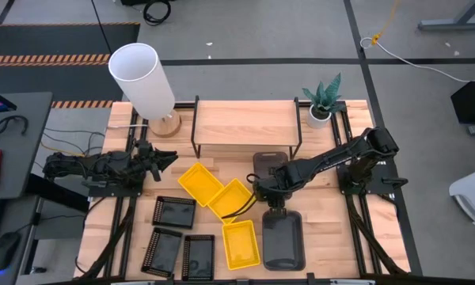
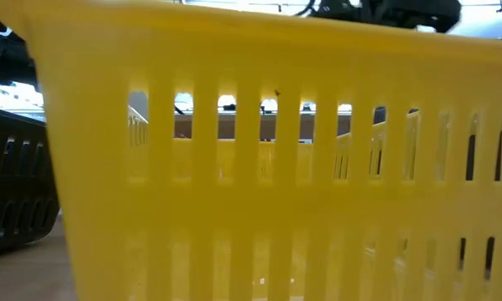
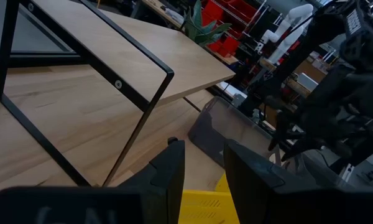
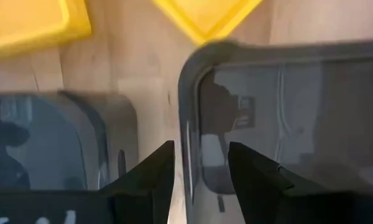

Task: Stack baskets on shelf by color
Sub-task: Stack the transparent black bin on top of the transparent black bin

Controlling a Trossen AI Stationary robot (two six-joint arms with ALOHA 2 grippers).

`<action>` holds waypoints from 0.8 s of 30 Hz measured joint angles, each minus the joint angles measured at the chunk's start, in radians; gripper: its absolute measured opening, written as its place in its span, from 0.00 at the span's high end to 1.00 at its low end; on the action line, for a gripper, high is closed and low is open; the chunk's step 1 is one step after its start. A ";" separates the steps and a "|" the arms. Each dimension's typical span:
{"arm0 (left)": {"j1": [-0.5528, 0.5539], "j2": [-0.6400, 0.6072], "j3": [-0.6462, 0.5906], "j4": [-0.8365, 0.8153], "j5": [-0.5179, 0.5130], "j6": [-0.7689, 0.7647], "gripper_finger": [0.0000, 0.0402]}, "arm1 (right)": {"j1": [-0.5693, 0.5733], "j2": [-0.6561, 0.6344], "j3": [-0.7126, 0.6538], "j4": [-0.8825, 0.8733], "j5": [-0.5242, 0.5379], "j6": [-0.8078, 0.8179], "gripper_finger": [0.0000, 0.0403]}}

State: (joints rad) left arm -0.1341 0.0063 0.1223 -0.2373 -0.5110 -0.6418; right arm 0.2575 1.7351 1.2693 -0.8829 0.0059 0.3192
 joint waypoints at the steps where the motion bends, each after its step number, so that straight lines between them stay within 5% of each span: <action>1: 0.000 0.000 0.000 0.000 0.000 0.000 0.71 | 0.002 0.000 -0.005 0.000 -0.002 -0.001 0.61; 24: 0.000 0.000 0.000 0.000 0.000 0.000 0.71 | 0.025 0.000 -0.161 0.065 -0.002 0.019 0.67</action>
State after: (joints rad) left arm -0.1341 0.0063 0.1223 -0.2375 -0.5110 -0.6418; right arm 0.2825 1.7351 1.1086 -0.8177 0.0042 0.3379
